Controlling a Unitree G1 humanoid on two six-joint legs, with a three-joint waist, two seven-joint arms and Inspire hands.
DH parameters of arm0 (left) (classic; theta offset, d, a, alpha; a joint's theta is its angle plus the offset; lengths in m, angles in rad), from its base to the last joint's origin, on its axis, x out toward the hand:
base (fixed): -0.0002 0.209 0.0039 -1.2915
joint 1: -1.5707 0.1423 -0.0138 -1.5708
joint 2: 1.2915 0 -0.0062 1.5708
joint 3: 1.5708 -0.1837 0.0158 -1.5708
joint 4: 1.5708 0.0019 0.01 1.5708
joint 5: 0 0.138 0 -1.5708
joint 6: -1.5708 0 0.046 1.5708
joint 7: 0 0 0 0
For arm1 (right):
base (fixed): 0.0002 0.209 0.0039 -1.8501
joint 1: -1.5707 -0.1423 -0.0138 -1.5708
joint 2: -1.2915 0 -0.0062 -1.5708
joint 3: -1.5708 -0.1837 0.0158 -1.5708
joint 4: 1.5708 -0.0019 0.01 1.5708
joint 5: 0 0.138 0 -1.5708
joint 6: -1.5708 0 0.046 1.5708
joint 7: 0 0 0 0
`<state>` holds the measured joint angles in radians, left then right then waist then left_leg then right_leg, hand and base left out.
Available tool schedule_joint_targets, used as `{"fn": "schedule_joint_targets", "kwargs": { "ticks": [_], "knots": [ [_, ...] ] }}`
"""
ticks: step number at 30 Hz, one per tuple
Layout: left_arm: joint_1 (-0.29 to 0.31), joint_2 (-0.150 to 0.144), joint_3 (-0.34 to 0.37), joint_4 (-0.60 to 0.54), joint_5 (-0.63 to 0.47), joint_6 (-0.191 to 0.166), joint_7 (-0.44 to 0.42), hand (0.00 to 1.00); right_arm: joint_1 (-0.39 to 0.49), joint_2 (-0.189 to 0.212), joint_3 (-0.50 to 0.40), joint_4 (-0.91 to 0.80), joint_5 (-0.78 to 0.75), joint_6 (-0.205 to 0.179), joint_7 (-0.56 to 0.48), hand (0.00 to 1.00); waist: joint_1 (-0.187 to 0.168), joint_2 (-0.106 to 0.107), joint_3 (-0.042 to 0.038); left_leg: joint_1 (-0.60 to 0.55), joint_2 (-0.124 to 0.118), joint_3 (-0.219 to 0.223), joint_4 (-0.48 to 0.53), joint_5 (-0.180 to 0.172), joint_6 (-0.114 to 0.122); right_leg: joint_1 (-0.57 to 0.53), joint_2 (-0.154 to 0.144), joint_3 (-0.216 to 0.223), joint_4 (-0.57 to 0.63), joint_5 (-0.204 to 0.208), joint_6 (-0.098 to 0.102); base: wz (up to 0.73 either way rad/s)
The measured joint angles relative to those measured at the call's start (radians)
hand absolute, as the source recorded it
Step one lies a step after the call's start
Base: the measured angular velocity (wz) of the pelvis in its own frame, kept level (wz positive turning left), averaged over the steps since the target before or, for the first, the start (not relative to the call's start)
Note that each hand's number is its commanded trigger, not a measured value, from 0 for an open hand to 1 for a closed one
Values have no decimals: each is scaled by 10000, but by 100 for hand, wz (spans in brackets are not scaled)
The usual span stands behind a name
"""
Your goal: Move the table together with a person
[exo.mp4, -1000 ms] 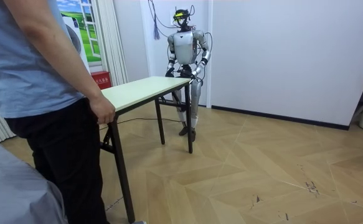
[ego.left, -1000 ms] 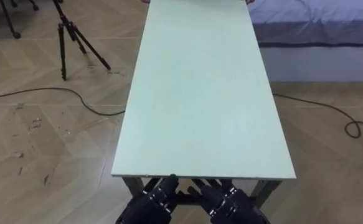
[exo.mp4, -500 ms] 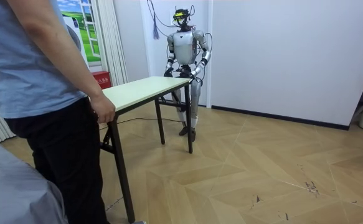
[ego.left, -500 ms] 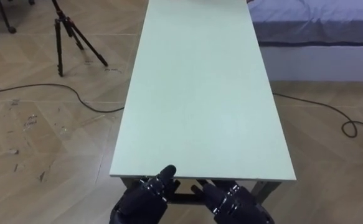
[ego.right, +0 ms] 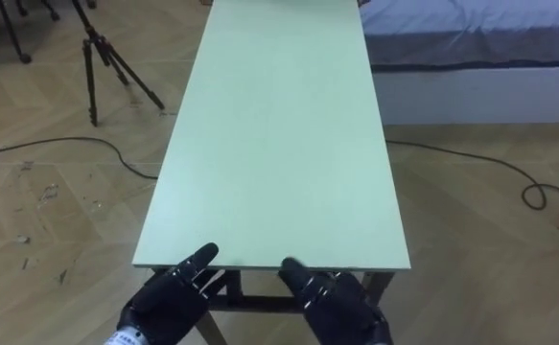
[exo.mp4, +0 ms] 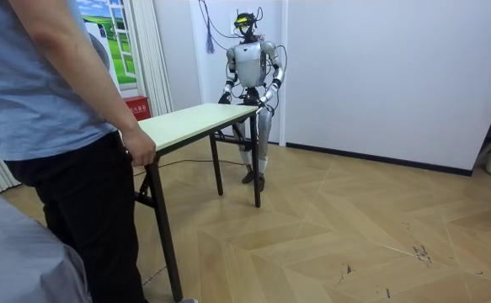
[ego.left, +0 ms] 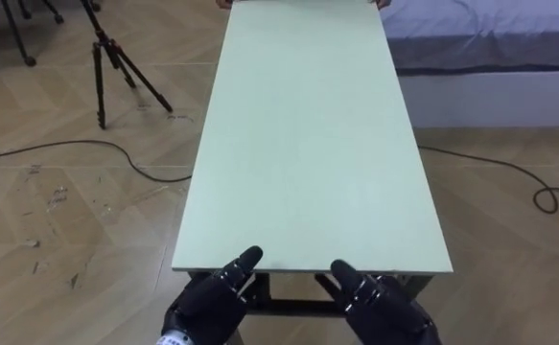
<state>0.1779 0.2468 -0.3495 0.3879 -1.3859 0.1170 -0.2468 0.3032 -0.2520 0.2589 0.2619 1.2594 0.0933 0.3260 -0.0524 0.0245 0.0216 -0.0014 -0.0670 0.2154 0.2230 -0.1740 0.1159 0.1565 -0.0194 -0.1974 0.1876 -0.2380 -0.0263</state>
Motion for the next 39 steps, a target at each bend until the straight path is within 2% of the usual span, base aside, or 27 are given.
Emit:
{"fn": "schedule_joint_targets", "kwargs": {
  "ticks": [4,12,19,21,26,28,32,36,39],
  "knots": [
    [-184,-161,272,453,-2,349,17,0,-103,38,-76,25,416,108,-430,0,15,-6,-12,75,12,26,-13,5,-5,39,3,3,18,3,-5,-3],
    [-192,-343,458,550,26,620,44,0,-126,233,-346,121,1718,78,-987,0,51,-14,-61,50,12,24,-34,11,-18,16,3,-72,9,4,-7,0],
    [-188,-438,526,545,21,879,381,0,-134,487,-428,119,2173,85,-1357,0,92,55,-160,127,3,72,-148,22,-30,48,-6,-69,3,6,-7,0],
    [-189,-454,565,542,20,932,400,0,-139,522,-453,107,2269,86,-1428,0,109,60,-163,145,5,99,-173,28,-31,56,-6,-68,-3,6,-7,-4],
    [-182,-707,849,528,-51,1059,534,0,-160,558,-509,68,2279,92,-1559,0,190,65,-163,141,14,159,-172,27,-31,35,-15,-30,-6,6,-7,-3],
    [-182,-814,922,527,-378,1075,631,0,-187,645,-582,68,2279,103,-1606,0,202,73,-155,140,13,173,-174,30,-26,33,-20,-51,-6,6,-7,0],
    [-183,-845,926,527,-1002,1079,755,0,-315,698,-611,68,2326,103,-1623,0,141,105,-128,121,9,196,-174,40,-8,19,-32,-62,-3,6,-7,0],
    [-182,-1032,1154,460,-1168,1078,924,0,-483,1069,-806,63,2444,100,-1754,0,55,105,-127,56,10,194,-156,46,3,0,-37,-91,3,6,-7,0],
    [-182,-1171,1236,425,-1379,1077,1025,0,-488,1120,-853,63,2686,80,-1776,0,53,98,-121,29,9,187,-120,54,18,-6,-44,-109,4,6,-7,0]
  ]
}}
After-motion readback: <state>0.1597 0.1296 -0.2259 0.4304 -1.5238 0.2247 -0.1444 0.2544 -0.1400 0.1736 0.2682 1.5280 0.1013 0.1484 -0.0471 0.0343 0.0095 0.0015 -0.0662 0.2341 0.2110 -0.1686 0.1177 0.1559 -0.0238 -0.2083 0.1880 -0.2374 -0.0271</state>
